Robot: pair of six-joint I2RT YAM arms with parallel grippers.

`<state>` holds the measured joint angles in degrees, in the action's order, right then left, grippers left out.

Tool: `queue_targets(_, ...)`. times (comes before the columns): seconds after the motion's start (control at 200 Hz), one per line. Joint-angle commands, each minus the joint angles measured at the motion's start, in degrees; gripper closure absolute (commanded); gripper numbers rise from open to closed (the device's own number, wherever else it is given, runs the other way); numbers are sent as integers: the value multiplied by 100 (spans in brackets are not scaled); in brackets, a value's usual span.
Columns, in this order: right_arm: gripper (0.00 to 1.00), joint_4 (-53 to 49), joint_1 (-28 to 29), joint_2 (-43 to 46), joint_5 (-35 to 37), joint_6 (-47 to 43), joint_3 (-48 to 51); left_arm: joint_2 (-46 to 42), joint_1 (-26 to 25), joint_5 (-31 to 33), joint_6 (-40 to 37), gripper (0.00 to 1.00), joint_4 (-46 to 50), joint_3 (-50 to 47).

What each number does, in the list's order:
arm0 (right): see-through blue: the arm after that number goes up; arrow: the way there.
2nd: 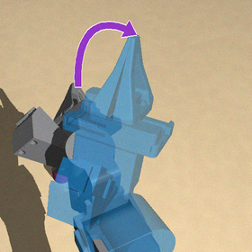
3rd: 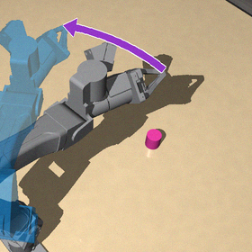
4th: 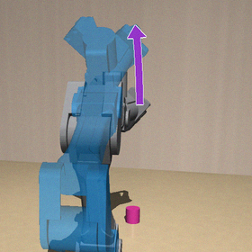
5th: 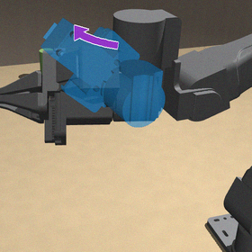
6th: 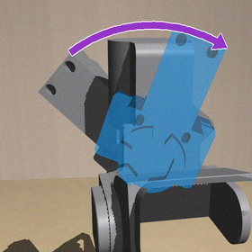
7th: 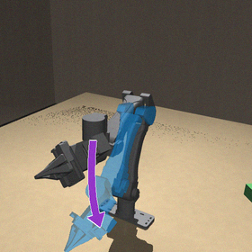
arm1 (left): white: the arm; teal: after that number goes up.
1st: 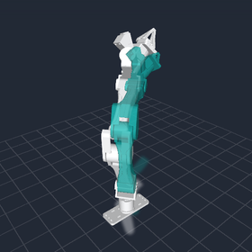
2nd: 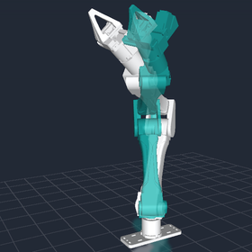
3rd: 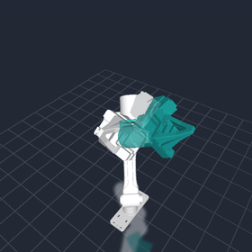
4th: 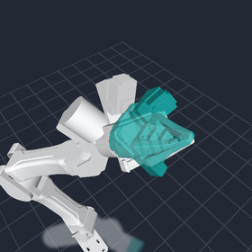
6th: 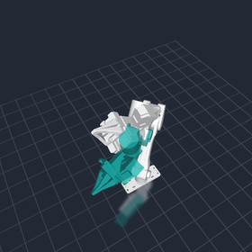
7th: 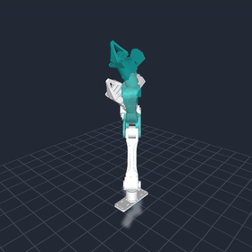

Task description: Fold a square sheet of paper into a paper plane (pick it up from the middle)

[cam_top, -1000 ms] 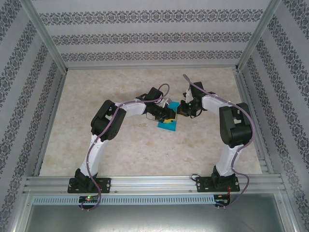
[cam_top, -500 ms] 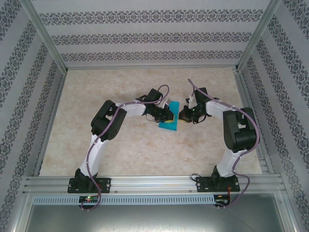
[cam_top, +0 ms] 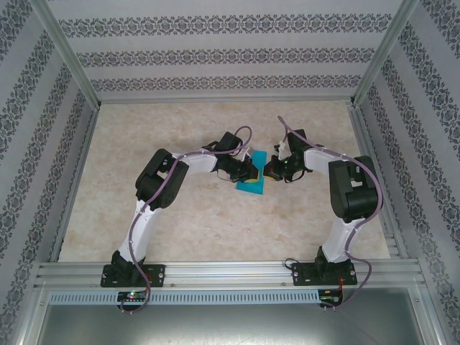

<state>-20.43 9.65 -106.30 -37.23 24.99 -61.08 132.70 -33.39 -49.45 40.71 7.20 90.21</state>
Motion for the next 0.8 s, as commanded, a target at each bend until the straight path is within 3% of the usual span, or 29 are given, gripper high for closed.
queue_targets(0.0,100,61,63,-191,-139,14,-182,112,-87,157,-152,89,291,-48)
queue_targets(0.585,100,-512,90,-664,795,-503,-291,-163,-80,71,-217,87,414,66)
queue_targets(0.794,100,-541,103,-681,814,-531,-265,-455,-113,61,-265,86,422,-42)
